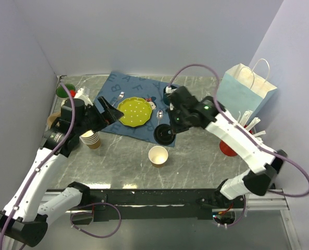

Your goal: Pack the takeout coffee

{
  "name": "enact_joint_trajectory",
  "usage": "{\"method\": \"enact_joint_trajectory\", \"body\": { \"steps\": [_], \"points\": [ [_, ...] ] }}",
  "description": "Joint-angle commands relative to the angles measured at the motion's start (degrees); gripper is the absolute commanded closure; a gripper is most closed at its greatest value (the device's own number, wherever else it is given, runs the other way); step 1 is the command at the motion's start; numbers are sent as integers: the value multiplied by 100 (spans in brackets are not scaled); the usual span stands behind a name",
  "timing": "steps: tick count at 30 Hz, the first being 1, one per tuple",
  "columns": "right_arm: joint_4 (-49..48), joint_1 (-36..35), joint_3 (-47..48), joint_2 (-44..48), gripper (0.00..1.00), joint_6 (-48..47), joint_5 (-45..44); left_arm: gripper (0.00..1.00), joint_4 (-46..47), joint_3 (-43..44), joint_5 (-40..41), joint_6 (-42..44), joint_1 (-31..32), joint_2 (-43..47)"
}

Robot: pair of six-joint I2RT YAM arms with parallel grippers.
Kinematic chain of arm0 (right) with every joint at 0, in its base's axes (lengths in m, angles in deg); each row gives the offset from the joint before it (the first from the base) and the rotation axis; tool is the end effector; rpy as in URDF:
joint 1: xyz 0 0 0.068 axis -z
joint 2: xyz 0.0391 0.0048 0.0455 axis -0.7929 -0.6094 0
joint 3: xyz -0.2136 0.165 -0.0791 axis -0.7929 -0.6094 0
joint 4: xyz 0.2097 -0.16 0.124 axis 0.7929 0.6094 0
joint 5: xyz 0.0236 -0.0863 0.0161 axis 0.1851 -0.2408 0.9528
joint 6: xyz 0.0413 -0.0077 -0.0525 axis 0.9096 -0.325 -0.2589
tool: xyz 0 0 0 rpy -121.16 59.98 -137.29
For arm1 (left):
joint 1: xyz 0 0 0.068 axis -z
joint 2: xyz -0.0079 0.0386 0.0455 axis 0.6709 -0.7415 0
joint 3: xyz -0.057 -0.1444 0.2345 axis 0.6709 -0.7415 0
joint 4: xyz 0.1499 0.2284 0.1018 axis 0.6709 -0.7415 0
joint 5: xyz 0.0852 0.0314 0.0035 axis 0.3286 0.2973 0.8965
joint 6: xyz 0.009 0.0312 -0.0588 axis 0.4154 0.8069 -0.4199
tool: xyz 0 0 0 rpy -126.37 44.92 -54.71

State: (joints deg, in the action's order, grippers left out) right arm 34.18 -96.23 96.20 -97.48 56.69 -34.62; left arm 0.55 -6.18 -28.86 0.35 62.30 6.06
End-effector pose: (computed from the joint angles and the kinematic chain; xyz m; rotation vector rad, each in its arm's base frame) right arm 0.2254 0.2120 0.3987 -0.4816 2.4961 0.3956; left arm 0.2178 -0.0901 0.3779 -0.3899 2.1059 -0.9049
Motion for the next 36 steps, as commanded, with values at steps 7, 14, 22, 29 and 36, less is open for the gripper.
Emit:
{"method": "enact_joint_trajectory", "body": {
  "steps": [7, 14, 22, 29, 36],
  "points": [
    [717, -588, 158, -946, 100, 511, -984, 3, -1006, 535, 2199, 404, -12, 825],
    [225, -905, -193, -1140, 100, 643, -793, 3, -1032, 614, 2314, 589, -21, 957],
    [-100, -1116, -465, -1342, 100, 696, -853, 3, -1041, 614, 2349, 642, -21, 940],
    [-382, -1125, -826, -1395, 100, 713, -932, 3, -1032, 702, 2340, 650, -12, 887],
    [-566, -1116, -1081, -1360, 100, 757, -985, 3, -1041, 632, 2296, 598, -21, 983]
  ]
}}
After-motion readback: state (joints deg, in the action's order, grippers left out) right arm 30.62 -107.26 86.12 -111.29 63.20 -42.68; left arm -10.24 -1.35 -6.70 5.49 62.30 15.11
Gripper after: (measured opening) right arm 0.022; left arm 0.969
